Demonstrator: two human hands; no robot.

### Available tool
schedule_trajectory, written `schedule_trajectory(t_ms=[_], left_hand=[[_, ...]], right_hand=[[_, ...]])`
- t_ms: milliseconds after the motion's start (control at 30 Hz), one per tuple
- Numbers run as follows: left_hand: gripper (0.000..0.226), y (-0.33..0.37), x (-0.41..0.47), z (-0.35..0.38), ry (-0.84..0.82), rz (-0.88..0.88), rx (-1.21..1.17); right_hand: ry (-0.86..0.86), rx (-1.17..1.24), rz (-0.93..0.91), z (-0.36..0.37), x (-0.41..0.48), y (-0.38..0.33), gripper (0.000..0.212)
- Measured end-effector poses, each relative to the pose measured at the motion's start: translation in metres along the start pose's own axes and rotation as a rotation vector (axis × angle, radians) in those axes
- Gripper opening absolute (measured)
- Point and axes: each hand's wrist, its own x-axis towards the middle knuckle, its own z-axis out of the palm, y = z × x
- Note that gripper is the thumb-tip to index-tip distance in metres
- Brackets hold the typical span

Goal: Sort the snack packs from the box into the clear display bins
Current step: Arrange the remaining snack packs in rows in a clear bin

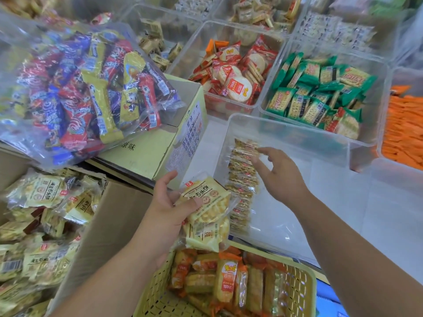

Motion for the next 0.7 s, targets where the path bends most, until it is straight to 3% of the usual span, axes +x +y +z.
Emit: schedule_trajectory(t_ms=[100,167,233,333,467,567,700], left_hand=[[0.088,0.0,-0.008,0.009,0.039,0.096,0.157],[0.091,-0.002,-0.013,0.019,0.025,0.161,0.186],[0.101,-0.003,-0.019,0.029,0.004,0.198,0.218],[0.111,-0.004,-0.024,0.038,-0.034,0.207,0.276],[0.097,-0.005,-0.032,0.036,-0.216,0.129,0.197],[0.068,-0.009,-0.042,0.035,-0.266,0.158,0.344],[0.069,-0.012,-0.05,0.036,-0.202,0.239,0.502]], right_hand=[[-0.122,0.343,0.015,-0.012,-0.055,-0.021,0.024],[-0.191,0.51,0.037,-0.014,-0.083,-0.034,0.028],[-0.237,0.611,0.059,-0.012,-0.102,-0.043,0.038],[-0.211,0.707,0.06,-0.004,-0.119,-0.051,0.034],[-0.163,0.813,0.105,0.003,-0.133,-0.05,0.025],[-0.103,0.736,0.153,0.007,-0.142,-0.046,0.038],[0.061,0.519,0.187,0.007,-0.15,-0.048,0.04]])
